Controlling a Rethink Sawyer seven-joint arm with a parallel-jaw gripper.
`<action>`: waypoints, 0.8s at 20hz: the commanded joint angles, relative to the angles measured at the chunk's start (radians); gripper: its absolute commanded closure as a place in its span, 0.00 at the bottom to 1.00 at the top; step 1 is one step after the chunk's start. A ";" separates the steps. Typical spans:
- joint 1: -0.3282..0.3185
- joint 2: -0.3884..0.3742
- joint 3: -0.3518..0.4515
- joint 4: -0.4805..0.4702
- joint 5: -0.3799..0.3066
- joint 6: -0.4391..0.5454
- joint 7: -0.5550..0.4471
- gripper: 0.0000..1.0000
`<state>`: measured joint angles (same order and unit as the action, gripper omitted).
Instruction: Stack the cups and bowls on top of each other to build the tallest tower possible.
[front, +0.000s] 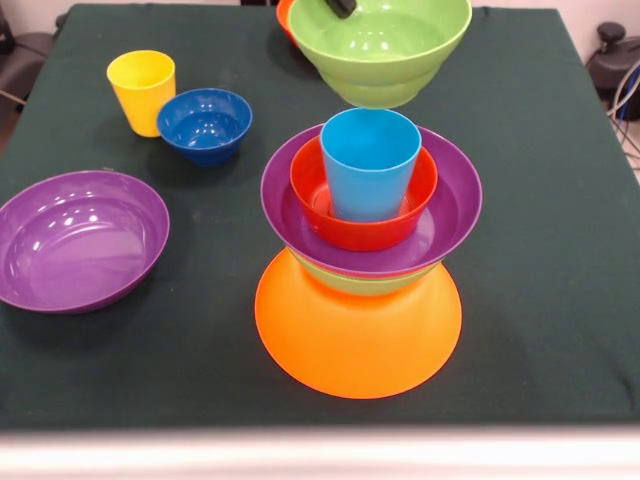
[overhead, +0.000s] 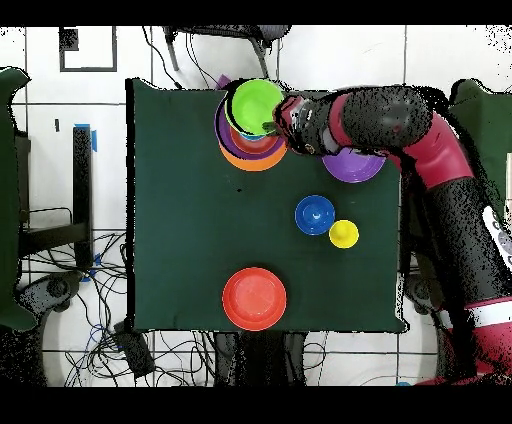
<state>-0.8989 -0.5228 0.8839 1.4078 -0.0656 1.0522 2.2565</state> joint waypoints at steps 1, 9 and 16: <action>0.024 0.050 0.000 -0.003 -0.083 -0.006 -0.249 1.00; 0.023 0.065 0.002 -0.026 -0.097 0.002 -0.258 1.00; 0.019 0.065 0.005 -0.014 -0.104 -0.021 -0.255 1.00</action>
<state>-0.8989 -0.5152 0.8841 1.4076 -0.0956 1.0522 2.2563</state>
